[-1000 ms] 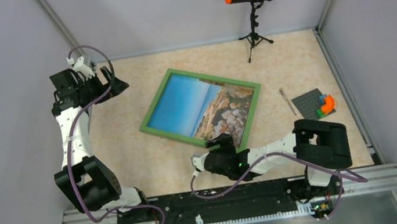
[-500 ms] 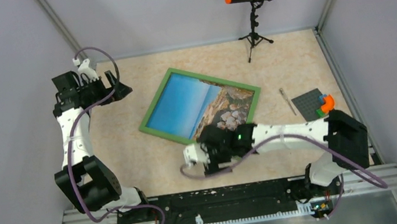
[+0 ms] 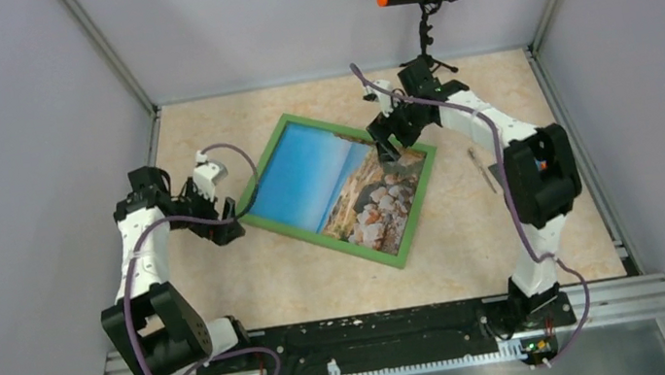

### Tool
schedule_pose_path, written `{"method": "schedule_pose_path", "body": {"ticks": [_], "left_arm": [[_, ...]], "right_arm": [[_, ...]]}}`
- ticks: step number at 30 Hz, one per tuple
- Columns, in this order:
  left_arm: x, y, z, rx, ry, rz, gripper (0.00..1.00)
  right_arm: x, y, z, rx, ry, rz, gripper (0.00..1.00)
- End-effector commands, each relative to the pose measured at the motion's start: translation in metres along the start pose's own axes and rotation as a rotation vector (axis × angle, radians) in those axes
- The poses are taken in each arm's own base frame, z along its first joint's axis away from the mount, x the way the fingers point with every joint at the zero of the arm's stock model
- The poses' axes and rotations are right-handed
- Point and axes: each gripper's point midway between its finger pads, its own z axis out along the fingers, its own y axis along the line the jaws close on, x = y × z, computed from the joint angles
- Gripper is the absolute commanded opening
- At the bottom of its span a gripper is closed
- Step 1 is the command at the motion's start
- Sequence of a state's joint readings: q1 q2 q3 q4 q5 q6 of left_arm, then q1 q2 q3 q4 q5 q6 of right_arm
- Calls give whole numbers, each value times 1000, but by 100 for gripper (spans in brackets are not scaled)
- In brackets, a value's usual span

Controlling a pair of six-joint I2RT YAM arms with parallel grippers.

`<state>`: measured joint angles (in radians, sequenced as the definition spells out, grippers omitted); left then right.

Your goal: Take the photo out of the frame

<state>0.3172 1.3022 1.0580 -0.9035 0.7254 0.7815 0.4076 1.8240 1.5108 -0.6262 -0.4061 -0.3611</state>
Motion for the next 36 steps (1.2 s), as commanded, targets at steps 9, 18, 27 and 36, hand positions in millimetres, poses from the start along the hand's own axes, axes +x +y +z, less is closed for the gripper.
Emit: {"method": "schedule_pose_path", "body": {"ticks": [9,18,27,36], "left_arm": [[82,-37,31,112,180,243,99],[84,-46,56,109,189,305,99],[81,-39,77,75,198,253,99],[70,-17,97,42,195,194,96]], "right_arm": [[-9,-73,40,60,33,68,86],[-3,-102,74,67,58,70,86],[30,-93,92,-62,110,156,83],[77,-61,74,-168,174,271,78]]}}
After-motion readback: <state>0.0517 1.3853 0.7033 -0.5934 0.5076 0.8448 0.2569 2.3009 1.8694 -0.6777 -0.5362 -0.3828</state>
